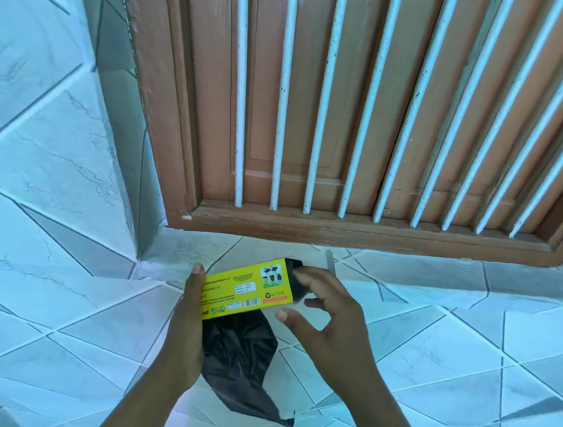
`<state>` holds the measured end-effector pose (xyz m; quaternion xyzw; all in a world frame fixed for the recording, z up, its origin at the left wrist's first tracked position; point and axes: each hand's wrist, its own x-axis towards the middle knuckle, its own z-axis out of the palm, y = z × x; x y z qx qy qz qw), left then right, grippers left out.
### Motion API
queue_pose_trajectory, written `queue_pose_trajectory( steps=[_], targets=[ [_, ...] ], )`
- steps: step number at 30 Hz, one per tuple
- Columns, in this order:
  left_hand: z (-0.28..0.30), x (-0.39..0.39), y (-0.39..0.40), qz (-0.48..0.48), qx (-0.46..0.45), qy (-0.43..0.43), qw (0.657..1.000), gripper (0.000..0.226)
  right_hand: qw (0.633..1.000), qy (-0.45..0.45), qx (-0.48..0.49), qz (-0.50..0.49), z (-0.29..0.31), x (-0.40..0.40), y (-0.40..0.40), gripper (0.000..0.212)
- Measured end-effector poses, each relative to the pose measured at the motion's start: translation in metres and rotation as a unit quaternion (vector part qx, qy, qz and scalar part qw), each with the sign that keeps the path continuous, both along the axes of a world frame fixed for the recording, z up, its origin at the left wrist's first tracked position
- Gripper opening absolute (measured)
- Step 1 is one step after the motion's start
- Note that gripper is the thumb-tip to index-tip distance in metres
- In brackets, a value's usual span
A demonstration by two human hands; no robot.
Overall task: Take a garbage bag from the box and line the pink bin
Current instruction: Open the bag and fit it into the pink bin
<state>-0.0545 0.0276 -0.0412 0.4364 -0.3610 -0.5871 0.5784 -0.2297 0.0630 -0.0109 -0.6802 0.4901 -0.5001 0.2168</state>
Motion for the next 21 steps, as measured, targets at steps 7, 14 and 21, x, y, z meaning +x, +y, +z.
queue_pose_trajectory(
  steps=[7,14,21],
  targets=[
    [-0.008,0.005,0.007,-0.028,0.001,0.019,0.999,0.056,0.999,0.040,0.003,0.003,-0.001,-0.001,0.002,0.041],
    [-0.013,0.007,0.010,-0.021,0.020,0.050,0.998,0.052,0.998,0.049,0.018,0.017,-0.003,0.000,0.000,0.042],
    [-0.019,0.010,0.009,-0.007,0.047,0.046,0.998,0.047,0.992,-0.128,0.008,-0.020,-0.001,0.000,0.000,0.038]
  ],
)
